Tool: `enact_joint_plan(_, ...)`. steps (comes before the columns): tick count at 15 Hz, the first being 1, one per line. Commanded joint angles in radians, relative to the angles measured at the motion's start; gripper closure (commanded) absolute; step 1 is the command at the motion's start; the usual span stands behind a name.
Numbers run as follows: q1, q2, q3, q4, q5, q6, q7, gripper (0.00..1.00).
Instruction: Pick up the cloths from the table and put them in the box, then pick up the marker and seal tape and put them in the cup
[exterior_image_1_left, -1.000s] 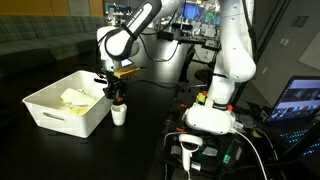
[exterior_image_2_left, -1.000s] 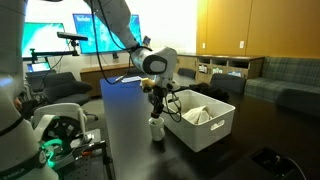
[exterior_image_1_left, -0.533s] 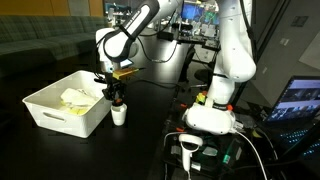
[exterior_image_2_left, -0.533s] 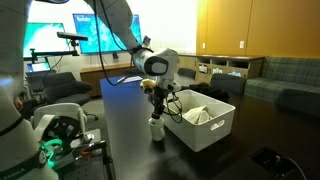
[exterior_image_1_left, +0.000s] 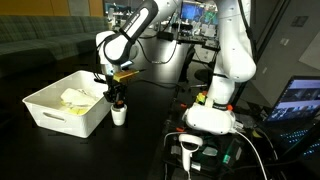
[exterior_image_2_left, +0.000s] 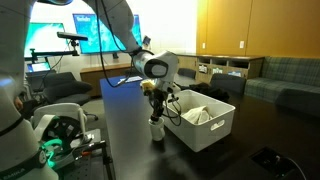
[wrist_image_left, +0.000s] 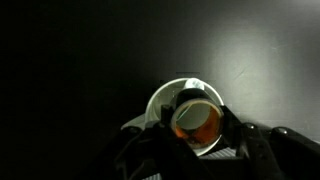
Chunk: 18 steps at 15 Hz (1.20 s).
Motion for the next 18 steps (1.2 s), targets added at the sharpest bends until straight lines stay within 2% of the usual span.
enact_joint_plan(1, 0.007, 0.004, -0.002, 0.014, 0.012, -0.013, 0.008, 0.75)
enact_joint_plan(18, 0.005, 0.018, -0.004, 0.026, 0.018, -0.022, 0.014, 0.75)
